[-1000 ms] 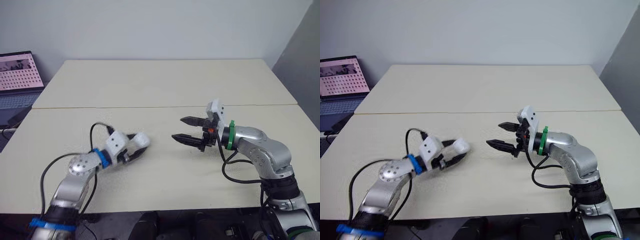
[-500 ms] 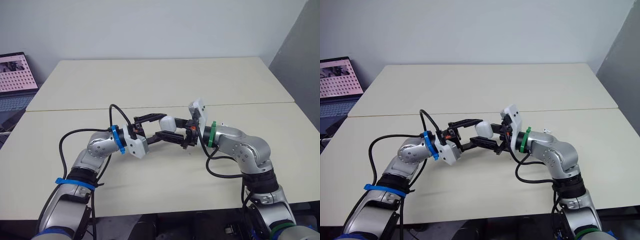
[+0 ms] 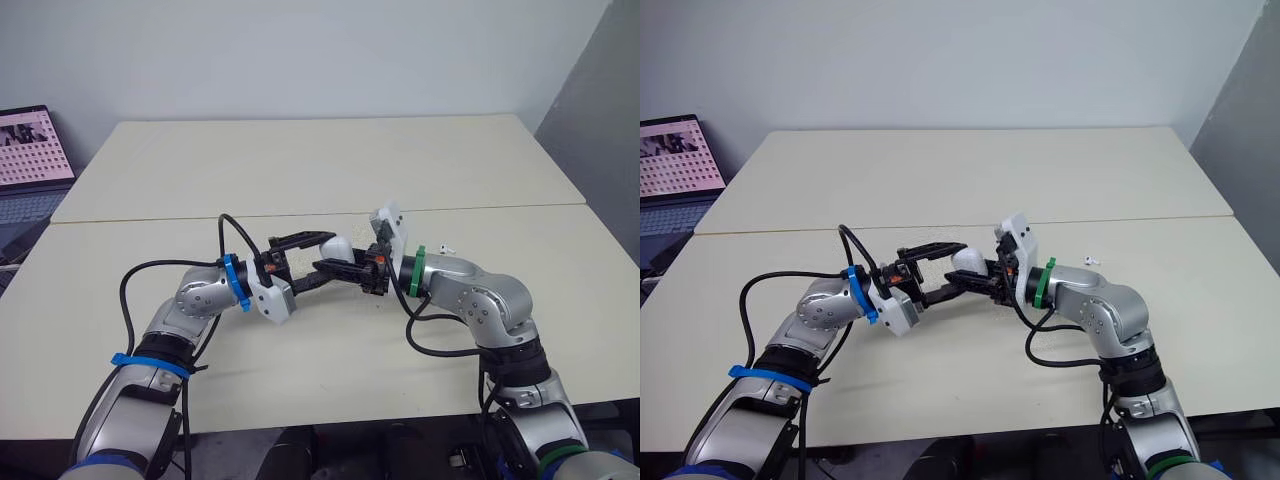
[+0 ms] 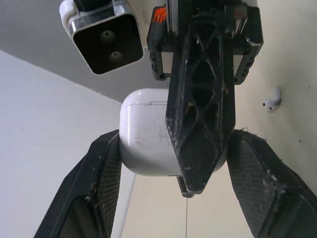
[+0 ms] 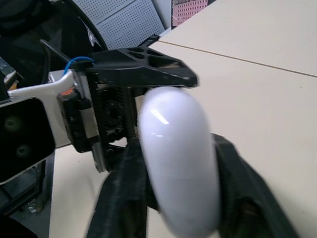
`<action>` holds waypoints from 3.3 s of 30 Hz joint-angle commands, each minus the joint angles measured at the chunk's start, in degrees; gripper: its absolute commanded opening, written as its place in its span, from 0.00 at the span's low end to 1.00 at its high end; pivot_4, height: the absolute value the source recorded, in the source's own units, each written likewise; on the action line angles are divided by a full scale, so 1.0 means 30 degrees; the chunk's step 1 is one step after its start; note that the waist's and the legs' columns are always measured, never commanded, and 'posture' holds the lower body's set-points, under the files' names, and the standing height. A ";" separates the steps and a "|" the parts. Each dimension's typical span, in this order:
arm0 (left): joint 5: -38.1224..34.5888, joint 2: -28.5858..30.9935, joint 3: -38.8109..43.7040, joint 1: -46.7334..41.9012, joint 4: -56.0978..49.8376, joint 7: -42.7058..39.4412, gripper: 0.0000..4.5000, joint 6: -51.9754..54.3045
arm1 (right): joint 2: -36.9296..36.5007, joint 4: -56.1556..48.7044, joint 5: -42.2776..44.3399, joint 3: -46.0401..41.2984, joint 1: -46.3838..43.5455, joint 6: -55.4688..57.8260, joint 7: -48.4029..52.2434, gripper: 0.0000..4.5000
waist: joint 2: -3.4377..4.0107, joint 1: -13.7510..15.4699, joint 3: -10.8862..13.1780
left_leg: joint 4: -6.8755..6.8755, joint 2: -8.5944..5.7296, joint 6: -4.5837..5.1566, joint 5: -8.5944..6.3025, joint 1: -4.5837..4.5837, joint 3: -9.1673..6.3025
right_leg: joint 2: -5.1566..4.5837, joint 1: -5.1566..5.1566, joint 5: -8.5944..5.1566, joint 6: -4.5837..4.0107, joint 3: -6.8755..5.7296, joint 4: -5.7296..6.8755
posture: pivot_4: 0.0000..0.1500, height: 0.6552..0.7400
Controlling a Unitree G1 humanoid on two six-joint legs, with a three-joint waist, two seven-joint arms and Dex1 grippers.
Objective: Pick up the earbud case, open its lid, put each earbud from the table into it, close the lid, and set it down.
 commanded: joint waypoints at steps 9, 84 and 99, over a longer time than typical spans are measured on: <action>-0.0752 0.0325 -0.0531 -0.0538 0.0237 0.0287 0.96 -0.0512 | 0.0003 0.0574 -0.0440 -0.0432 -0.0380 -0.1005 0.0332 0.19 | 0.0000 -0.0013 0.0000 | 0.0019 -0.0003 -0.0001 -0.0001 0.0004 -0.0002 | 0.0000 -0.0010 -0.0001 0.0001 0.0001 0.0087 | 1.00 1.00; -1.1938 -0.1584 0.3207 -0.2655 -0.5473 -1.1380 0.16 3.0528 | -0.2779 -0.5369 -0.7923 -0.1439 0.2288 -0.2636 -0.0308 1.00 | 0.0000 -0.0109 0.0010 | 0.0058 0.0022 -0.0004 0.0000 0.0004 -0.0031 | 0.0022 -0.0012 -0.0021 0.0006 -0.0013 0.0147 | 1.00 1.00; -1.2754 -0.1937 0.2935 -0.1304 -0.7891 -1.0596 0.16 3.2389 | 0.0525 -0.5387 -0.4552 -0.4431 0.0799 0.0664 -0.3933 1.00 | 0.0000 -0.0047 0.0010 | 0.0056 0.0018 -0.0014 0.0005 0.0017 -0.0008 | 0.0013 -0.0022 -0.0017 -0.0004 0.0026 0.0174 | 1.00 1.00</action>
